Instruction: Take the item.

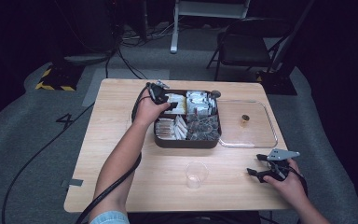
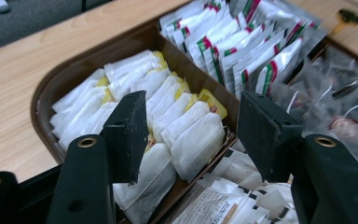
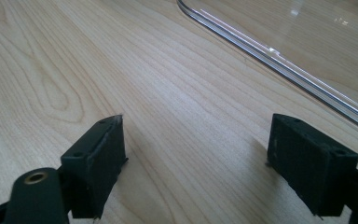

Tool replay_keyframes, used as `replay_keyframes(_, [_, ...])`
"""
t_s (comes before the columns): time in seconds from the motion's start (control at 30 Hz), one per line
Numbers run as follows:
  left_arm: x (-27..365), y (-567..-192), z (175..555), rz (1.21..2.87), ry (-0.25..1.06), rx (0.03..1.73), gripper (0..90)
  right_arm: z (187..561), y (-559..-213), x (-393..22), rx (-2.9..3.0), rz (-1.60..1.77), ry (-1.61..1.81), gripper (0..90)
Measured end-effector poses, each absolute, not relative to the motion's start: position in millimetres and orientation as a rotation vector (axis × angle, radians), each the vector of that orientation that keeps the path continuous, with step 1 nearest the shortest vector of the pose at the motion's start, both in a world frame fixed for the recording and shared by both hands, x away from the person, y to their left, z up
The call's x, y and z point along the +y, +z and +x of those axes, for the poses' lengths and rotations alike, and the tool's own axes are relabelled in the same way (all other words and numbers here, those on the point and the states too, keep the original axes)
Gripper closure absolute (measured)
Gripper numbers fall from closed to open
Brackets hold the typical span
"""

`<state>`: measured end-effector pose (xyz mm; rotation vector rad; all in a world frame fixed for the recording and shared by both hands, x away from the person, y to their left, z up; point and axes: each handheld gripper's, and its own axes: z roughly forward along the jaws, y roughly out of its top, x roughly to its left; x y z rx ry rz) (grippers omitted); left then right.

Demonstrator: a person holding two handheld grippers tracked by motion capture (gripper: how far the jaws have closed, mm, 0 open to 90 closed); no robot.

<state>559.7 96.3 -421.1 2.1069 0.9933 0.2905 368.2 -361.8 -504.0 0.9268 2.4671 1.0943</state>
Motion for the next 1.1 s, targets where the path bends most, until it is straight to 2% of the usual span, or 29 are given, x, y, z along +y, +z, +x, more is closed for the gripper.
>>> replay_keyframes(0.43, [84, -439, 572, 2.164, 0.242, 1.045, 49.9, 368, -504, -362, 2.467, 0.927, 1.095, 19.1])
replay_keyframes(0.63, [82, -444, 575, 2.181, 0.203, 1.061, 59.2, 368, -504, -362, 2.467, 0.927, 1.095, 19.1])
replay_keyframes(0.83, [83, -448, 577, 2.192, 0.199, 1.079, 62.6, 368, -504, -362, 2.467, 0.927, 1.095, 19.2])
replay_keyframes(1.07, [86, -453, 579, 2.214, 0.169, 1.091, 71.8, 368, -504, -362, 2.467, 0.927, 1.095, 19.1])
replay_keyframes(1.1, [86, -453, 578, 2.218, 0.164, 1.093, 77.1, 368, -504, -362, 2.467, 0.927, 1.095, 19.1])
